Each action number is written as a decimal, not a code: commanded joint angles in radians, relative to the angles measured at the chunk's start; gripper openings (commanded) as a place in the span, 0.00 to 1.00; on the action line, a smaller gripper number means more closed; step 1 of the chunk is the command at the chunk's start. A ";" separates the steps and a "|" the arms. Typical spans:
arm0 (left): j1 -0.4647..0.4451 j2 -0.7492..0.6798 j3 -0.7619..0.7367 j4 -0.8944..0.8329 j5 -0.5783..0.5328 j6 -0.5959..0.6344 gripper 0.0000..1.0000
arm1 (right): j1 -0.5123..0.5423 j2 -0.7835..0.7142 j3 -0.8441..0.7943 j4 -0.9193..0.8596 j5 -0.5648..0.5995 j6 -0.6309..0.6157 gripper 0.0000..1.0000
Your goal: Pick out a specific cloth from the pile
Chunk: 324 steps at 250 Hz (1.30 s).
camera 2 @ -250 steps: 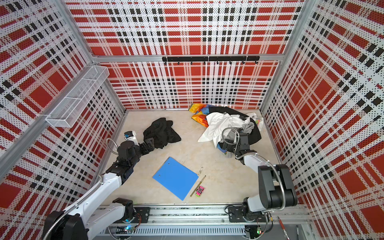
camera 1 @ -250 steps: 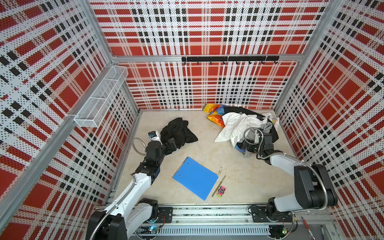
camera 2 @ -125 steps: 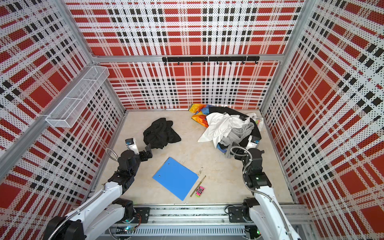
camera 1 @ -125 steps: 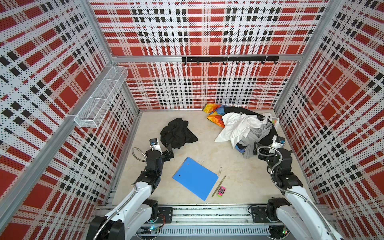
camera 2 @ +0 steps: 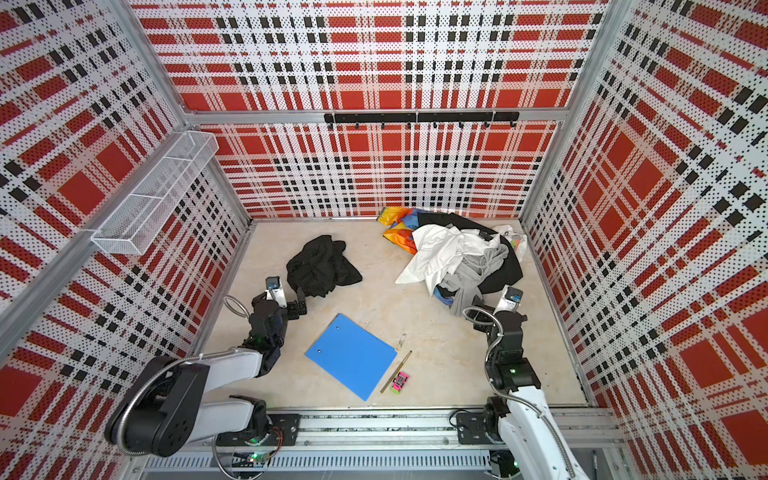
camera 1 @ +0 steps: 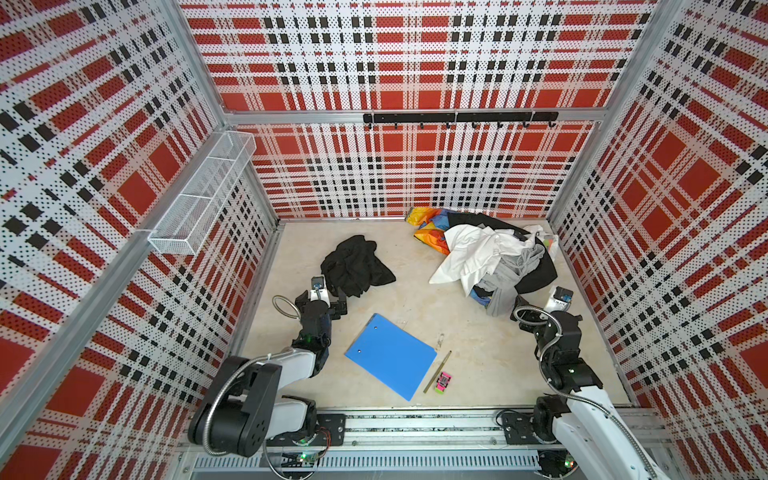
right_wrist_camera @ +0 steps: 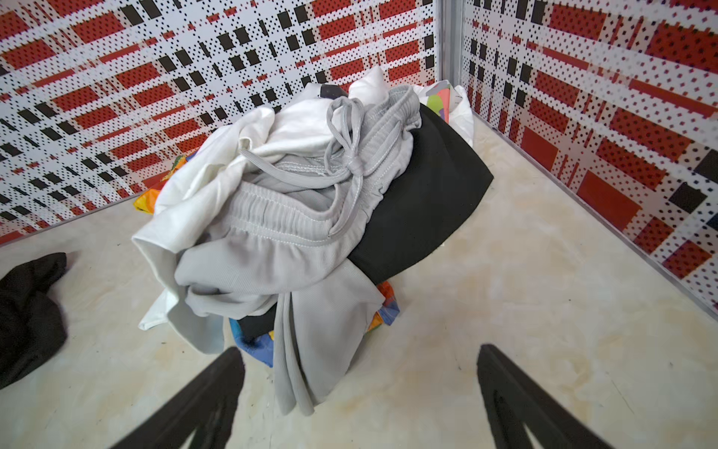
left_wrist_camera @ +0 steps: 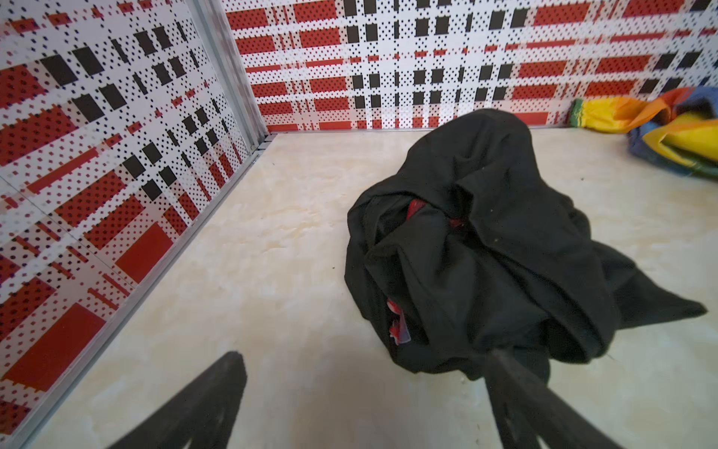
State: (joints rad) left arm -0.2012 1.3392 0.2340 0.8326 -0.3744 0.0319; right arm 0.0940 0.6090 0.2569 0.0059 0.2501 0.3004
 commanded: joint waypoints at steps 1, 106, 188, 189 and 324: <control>0.015 0.065 0.001 0.301 0.001 0.109 0.99 | -0.003 0.006 -0.002 0.116 0.031 -0.096 1.00; 0.147 0.227 0.010 0.418 0.239 0.007 0.99 | -0.004 0.045 -0.129 0.427 0.033 -0.231 1.00; 0.191 0.235 0.068 0.326 0.268 -0.042 0.99 | -0.031 0.297 -0.190 0.808 0.054 -0.304 1.00; 0.190 0.235 0.068 0.326 0.267 -0.043 0.99 | -0.031 0.301 -0.191 0.813 0.054 -0.305 1.00; 0.188 0.236 0.068 0.326 0.261 -0.041 0.99 | -0.089 0.937 -0.149 1.503 -0.005 -0.281 1.00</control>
State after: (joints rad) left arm -0.0147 1.5841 0.2974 1.1553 -0.1169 -0.0002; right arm 0.0162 1.4208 0.1116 1.1992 0.2722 0.0181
